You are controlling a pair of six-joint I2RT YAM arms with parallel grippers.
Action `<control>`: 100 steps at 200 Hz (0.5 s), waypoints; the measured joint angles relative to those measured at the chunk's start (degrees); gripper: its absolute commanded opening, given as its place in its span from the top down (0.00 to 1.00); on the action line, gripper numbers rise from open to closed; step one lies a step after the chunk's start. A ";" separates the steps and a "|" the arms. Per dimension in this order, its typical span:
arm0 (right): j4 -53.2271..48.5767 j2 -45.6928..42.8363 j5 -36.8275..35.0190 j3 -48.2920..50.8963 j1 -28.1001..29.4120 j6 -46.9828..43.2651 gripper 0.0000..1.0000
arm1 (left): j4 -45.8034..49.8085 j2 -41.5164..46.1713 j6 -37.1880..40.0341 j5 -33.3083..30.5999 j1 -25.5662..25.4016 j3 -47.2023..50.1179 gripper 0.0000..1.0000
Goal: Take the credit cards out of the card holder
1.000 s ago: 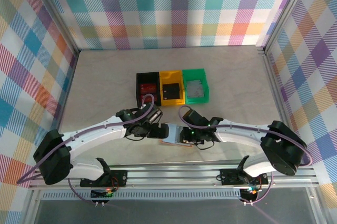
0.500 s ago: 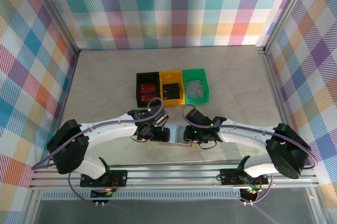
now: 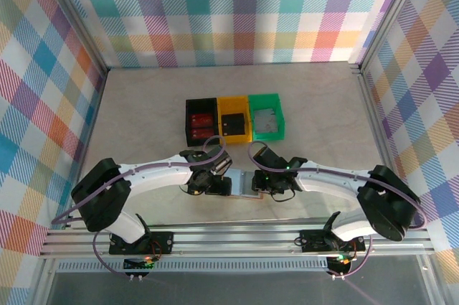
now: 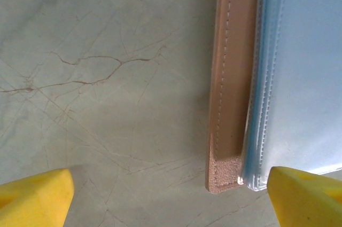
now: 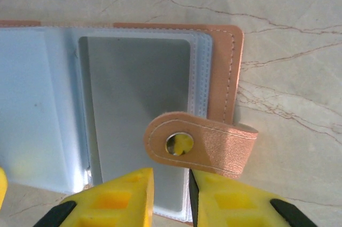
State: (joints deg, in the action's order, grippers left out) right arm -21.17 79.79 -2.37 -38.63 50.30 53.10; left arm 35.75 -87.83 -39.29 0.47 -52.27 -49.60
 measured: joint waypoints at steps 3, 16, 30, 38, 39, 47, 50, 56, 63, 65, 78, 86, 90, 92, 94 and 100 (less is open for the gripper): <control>0.07 0.17 0.02 0.00 -0.04 0.00 0.76 | -0.02 -0.09 -0.04 0.02 -0.07 0.00 0.07; 0.13 0.83 0.00 -0.07 -0.11 0.00 0.76 | -0.20 -0.63 -0.17 0.17 -0.52 0.17 0.07; 0.13 1.51 0.00 -0.17 -0.11 -0.02 0.76 | -0.39 -1.40 -0.35 0.46 -1.01 0.61 0.07; 0.17 1.68 0.00 -0.20 -0.11 -0.02 0.76 | -0.35 -1.81 -0.35 0.50 -1.22 0.74 0.08; 0.17 1.73 0.00 -0.20 -0.11 -0.02 0.76 | -0.35 -1.92 -0.35 0.42 -1.27 0.76 0.08; 0.17 1.92 0.02 -0.28 -0.13 -0.04 0.76 | -0.39 -2.14 -0.35 0.26 -1.40 0.76 0.08; 0.20 1.92 0.00 -0.31 -0.17 -0.04 0.76 | -0.39 -2.14 -0.35 0.24 -1.44 0.76 0.08; 0.26 1.97 0.02 -0.31 -0.17 -0.13 0.76 | -0.39 -2.14 -0.37 0.13 -1.46 0.76 0.08; 0.35 2.03 0.07 -0.37 -0.26 -0.22 0.77 | -0.37 -2.14 -0.37 0.04 -1.60 0.76 0.08; 0.37 2.05 0.07 -0.39 -0.28 -0.26 0.77 | -0.37 -2.16 -0.37 -0.02 -1.62 0.76 0.08; 0.55 2.25 0.09 -0.52 -0.46 -0.48 0.77 | -0.37 -2.16 -0.37 -0.11 -1.73 0.76 0.08; 0.55 2.34 0.07 -0.59 -0.48 -0.68 0.77 | -0.39 -2.19 -0.37 -0.15 -1.79 0.76 0.08; 0.61 2.38 0.04 -0.59 -0.48 -0.87 0.76 | -0.39 -2.19 -0.39 -0.22 -1.86 0.76 0.08; 0.66 2.40 0.04 -0.59 -0.48 -0.87 0.76 | -0.39 -2.19 -0.39 -0.31 -1.88 0.79 0.08; 0.68 2.40 0.07 -0.59 -0.48 -0.92 0.77 | -0.39 -2.21 -0.39 -0.33 -1.90 0.79 0.08; 0.79 2.43 0.09 -0.59 -0.48 -1.09 0.77 | -0.42 -2.23 -0.39 -0.46 -1.99 0.79 0.08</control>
State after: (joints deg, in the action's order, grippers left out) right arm -20.38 82.21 -2.28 -39.22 49.82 52.01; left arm 35.33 -90.06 -39.68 0.01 -54.26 -48.82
